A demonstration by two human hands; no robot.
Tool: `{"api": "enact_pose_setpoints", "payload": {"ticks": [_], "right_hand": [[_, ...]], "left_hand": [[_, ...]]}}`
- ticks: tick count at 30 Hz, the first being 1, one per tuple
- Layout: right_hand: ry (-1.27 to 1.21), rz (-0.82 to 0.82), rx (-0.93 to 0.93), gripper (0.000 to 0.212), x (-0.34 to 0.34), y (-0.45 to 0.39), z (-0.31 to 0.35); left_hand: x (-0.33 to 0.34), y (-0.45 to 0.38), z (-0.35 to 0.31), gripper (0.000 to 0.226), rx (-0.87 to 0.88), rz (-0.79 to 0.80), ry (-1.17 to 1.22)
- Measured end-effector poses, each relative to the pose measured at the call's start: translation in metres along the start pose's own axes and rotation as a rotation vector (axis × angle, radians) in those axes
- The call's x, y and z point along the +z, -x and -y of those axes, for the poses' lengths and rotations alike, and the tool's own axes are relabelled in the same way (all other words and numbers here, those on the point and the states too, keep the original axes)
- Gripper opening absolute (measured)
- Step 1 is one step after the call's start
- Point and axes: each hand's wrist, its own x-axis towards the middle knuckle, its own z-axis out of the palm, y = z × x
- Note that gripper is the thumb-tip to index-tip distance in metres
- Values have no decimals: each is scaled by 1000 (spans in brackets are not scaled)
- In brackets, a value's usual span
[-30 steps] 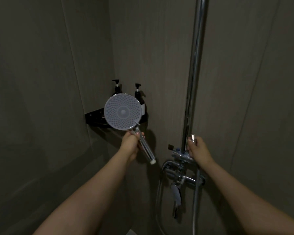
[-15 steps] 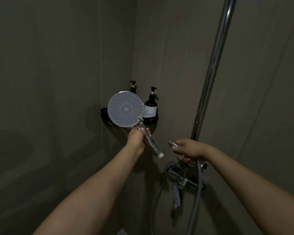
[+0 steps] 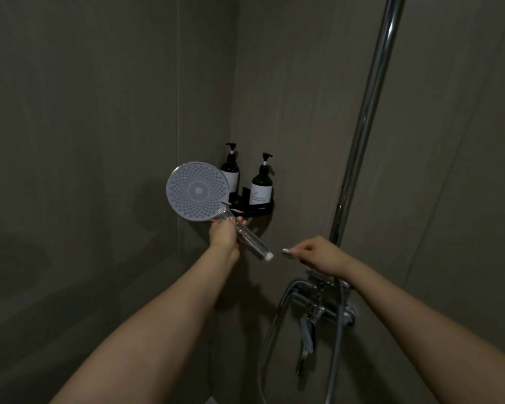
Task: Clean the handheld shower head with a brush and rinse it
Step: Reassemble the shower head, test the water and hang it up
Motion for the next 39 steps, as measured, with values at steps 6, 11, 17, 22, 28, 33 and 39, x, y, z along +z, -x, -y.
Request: {"api": "enact_pose_setpoints", "payload": {"ticks": [6,11,17,22,28,33,39], "right_hand": [[18,-54,-21,27,3,4,10],[-8,-63,-56,21,10,4,18],[-51,-42,-37,18,15,4,19],[-61,-59,-40,16,17,3,17],[-63,-104,-57,8,19,3,12],[-12,-189,-83,9,20,3,12],[-24,-242,-86,13,26,6,14]], "left_hand": [[3,5,-5,42,-7,-26,96],[2,11,-5,41,-33,-43,138],[3,14,-4,38,-46,-53,172],[4,17,-5,39,-51,-75,207],[-2,10,-2,40,-43,-99,215],[-2,12,1,39,-41,-110,238],[2,16,-1,37,-24,-119,273]]}}
